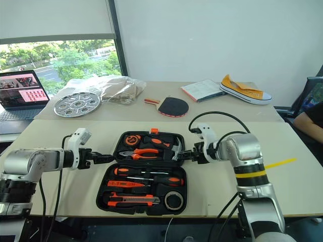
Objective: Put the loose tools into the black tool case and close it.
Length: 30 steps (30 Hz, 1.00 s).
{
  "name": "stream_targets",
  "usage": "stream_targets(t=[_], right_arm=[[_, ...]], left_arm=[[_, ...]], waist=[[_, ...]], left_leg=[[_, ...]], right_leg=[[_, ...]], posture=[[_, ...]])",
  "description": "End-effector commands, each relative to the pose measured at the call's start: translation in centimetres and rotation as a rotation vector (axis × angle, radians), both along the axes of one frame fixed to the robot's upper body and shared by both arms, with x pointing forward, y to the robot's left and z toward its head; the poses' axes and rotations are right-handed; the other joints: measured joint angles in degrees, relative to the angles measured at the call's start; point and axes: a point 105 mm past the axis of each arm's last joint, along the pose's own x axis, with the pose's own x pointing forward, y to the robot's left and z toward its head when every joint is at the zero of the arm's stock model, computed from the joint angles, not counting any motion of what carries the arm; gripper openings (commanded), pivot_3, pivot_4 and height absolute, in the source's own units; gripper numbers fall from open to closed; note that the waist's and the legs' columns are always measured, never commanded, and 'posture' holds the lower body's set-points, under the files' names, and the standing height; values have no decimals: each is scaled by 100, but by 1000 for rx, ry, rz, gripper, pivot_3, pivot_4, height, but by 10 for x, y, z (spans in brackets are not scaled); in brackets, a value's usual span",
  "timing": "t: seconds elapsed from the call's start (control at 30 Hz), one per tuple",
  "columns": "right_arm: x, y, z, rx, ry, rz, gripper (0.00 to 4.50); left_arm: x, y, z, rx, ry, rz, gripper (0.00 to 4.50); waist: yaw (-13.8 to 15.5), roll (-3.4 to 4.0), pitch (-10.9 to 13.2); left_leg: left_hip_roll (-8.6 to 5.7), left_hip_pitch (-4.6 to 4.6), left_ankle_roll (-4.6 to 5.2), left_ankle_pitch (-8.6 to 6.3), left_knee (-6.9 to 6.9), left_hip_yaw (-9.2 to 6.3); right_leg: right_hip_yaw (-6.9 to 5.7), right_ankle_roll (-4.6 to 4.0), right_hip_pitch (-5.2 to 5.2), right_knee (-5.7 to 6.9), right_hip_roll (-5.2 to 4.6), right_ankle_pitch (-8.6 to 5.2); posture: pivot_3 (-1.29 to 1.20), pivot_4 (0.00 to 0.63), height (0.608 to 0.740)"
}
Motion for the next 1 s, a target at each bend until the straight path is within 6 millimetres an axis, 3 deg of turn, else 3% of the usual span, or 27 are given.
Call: stream_targets(t=[0.03, 0.07, 0.1, 0.17, 0.4, 0.47, 0.5, 0.53, 0.63, 0.8, 0.93, 1.0], right_arm=[[9, -2, 6, -20, -31, -29, 3942], [9, -2, 4, -30, -22, -30, 3690], [8, -4, 1, -47, -10, -31, 3410], [7, -5, -2, -66, 5, -30, 2891], [2, -8, 0, -66, 23, -15, 431], [0, -11, -5, -77, 36, -15, 2], [-1, -11, -7, -80, 42, -14, 0], [-2, -11, -9, -83, 46, -12, 0], [1, -8, -9, -81, 3, 3, 0], [8, 8, 20, 10, -256, 113, 0], [12, 8, 53, -64, -679, 239, 0], [13, 4, 59, -121, -815, 267, 0]], left_arm=[[3, 3, 2, 29, -9, 17, 4466], [3, 2, 0, 28, -5, 13, 4493], [3, -1, -1, 27, -1, 5, 4064], [3, -4, -4, 30, 5, -5, 3780], [2, -8, -10, 35, 10, -13, 1240], [1, -7, -11, 37, 5, -11, 618], [1, -7, -11, 35, -1, -9, 211], [1, -6, -11, 29, -3, 1, 76], [3, -2, -10, 10, -21, 29, 76], [13, 2, 5, -101, -169, 72, 76], [23, 2, 48, -228, -586, 74, 76], [19, -3, 55, -219, -700, 27, 76]], waist=[[-2, 0, 0], [-4, 0, 0], [-7, 0, 0], [-12, 1, -1], [-12, 2, -1], [-11, 2, -2], [-11, 5, -4], [-11, 5, -5], [-10, 5, -6], [-7, 4, -9], [9, -1, 1], [10, -10, 7]], left_leg=[[0, 0, 0, 0, 0, -1], [0, 0, 0, 0, 0, -1], [0, 0, 0, 0, 0, -1], [0, 2, 0, 0, 1, 1], [0, 23, -3, 2, 1, -1], [0, 25, -5, 3, 2, -2], [0, 26, -5, 3, 2, -1], [0, 26, -5, 3, 2, -1], [0, 27, -5, 3, 2, -1], [0, 36, -6, 4, 4, 0], [-1, 29, -9, 17, 8, 1], [-1, 10, -35, 32, 7, 2]], right_leg=[[-1, 0, 0, 0, 0, 0], [-1, 0, 0, 0, -1, 0], [0, 0, 1, 0, -2, 0], [2, 0, 3, 1, -1, 0], [4, 0, 28, 3, -1, 0], [4, 0, 29, 4, -1, 0], [5, 0, 29, 5, -1, 0], [6, 0, 30, 6, -2, 0], [5, 0, 31, 7, -2, 0], [6, 0, 37, -1, -2, 0], [6, -5, 28, -4, -3, 3], [5, -14, 10, -6, 0, 9]], posture=[[0, 150, 740], [0, 150, 740], [0, 150, 740], [0, 150, 740], [0, 150, 740], [0, 150, 740], [0, 150, 740], [0, 150, 740], [0, 150, 740], [0, 150, 740], [0, 150, 740], [0, 150, 740]])
